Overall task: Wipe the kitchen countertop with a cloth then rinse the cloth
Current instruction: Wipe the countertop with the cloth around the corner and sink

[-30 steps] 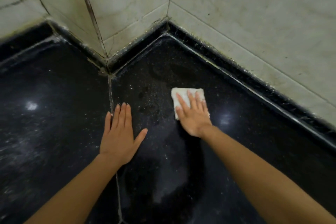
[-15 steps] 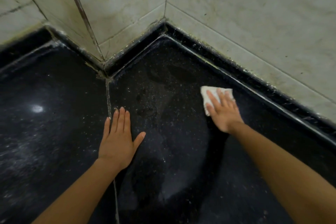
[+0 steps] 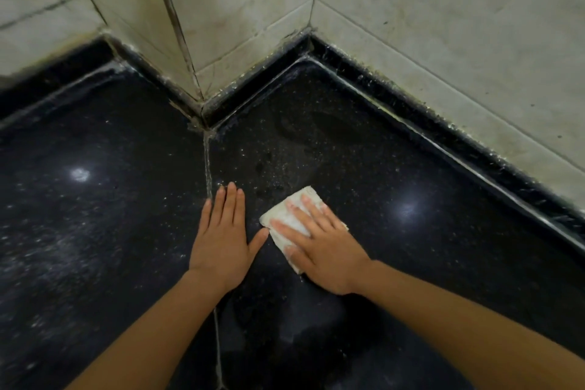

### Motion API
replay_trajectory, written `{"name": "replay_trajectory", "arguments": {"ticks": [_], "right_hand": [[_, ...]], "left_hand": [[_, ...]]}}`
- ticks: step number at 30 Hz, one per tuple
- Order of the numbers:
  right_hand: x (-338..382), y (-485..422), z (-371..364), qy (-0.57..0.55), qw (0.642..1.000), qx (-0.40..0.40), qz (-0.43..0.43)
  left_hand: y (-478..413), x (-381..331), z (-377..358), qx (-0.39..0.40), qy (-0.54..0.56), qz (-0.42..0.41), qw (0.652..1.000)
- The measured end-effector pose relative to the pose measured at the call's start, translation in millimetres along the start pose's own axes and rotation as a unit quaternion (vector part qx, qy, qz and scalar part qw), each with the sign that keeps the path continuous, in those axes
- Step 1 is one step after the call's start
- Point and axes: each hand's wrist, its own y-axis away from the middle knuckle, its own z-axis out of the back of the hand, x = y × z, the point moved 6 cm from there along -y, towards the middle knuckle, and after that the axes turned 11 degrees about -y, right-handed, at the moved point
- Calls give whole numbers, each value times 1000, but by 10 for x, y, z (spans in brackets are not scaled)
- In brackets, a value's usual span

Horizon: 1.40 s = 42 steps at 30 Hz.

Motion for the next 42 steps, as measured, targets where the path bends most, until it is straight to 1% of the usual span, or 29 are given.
{"name": "replay_trajectory", "arguments": {"ticks": [2,4,8,12,16,18,20,23,25,27,30,32,33,35,37,42], "right_hand": [[-90,-65,72,16,1000,12,24],[-274,-189,193,19,1000,6,8],[-633,-537,480,-5,996,-49,-74],[-944,-970,785,-36,981,-84,-169],[-1075,-1433,1000,-74,960,-91,-253],[-1010,-1574,1032,-92,953,-89,-273],[-826,-1600,965,-73,965,-76,-242],[-478,-1438,753,-24,989,-56,-133],[-332,-1252,629,-14,995,-36,-93],[-193,-1040,492,4,998,-12,-66],[16,-655,241,57,998,-17,-3],[74,-432,86,72,996,5,51],[61,-373,39,81,994,25,76],[6,-366,81,93,989,40,112],[-69,-493,211,81,991,37,97],[-407,-1044,602,31,998,-27,-47]], "left_hand": [[7,6,-13,5,0,-3,1000],[5,9,-6,2,7,1,1000],[9,7,-16,5,14,5,1000],[3,10,-30,10,27,9,1000],[-1,7,-35,12,22,8,1000],[-2,3,-23,16,12,6,1000],[5,3,-22,26,6,5,1000],[7,12,5,27,7,17,999],[8,14,42,31,12,16,999],[21,44,93,41,33,8,999],[63,197,172,31,75,5,997],[76,399,202,15,89,32,995],[67,517,204,7,84,51,995],[25,746,193,4,61,87,994],[-40,934,162,9,50,109,993],[-127,1118,120,9,29,103,994]]}}
